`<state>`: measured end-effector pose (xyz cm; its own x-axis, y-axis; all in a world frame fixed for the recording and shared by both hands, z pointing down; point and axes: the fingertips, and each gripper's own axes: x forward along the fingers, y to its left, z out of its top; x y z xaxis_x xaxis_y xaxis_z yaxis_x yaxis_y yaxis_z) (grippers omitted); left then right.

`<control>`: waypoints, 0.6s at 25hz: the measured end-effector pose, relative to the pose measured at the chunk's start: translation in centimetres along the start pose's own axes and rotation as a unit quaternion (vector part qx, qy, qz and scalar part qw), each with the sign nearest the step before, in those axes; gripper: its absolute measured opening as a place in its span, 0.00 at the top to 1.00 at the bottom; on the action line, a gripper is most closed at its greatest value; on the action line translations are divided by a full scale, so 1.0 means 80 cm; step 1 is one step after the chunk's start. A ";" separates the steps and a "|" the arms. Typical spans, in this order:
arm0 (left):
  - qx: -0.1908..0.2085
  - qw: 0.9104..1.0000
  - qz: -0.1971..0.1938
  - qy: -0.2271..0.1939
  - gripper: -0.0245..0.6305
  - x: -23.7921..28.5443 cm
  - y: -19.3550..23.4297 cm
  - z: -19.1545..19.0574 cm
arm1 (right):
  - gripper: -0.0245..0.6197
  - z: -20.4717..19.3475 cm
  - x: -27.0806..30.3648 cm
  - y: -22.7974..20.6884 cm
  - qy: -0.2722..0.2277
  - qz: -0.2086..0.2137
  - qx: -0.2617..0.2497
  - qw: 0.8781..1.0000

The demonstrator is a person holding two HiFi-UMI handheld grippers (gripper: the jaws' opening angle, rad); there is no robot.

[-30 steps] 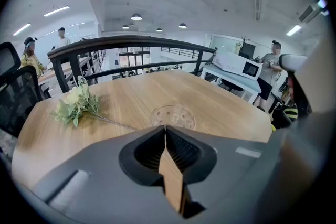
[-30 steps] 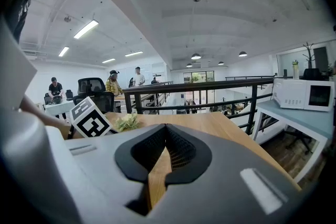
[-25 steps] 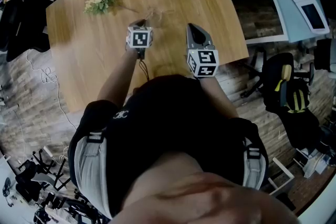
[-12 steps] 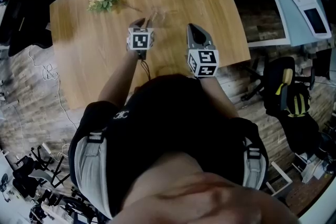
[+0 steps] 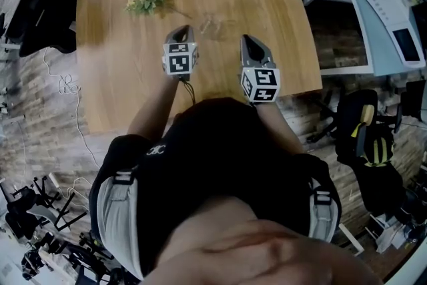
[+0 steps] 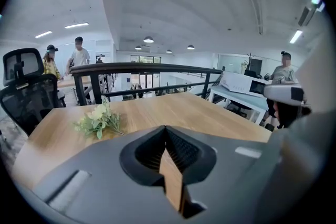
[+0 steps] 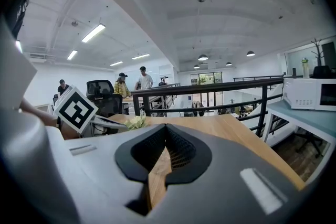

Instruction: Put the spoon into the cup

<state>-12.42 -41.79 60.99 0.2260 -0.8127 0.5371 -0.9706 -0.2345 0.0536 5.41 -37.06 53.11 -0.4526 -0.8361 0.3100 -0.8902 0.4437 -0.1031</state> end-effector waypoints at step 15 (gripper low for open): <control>-0.015 0.996 0.035 -0.079 0.94 -0.105 0.005 0.042 | 0.96 0.017 0.033 0.060 -0.035 0.067 -0.044 0.996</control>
<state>-14.45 -36.88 53.71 0.1652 -0.9008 0.4016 -0.9860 -0.1599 0.0470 -0.09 -37.56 52.18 -0.5723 -0.7867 0.2313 -0.8150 0.5769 -0.0543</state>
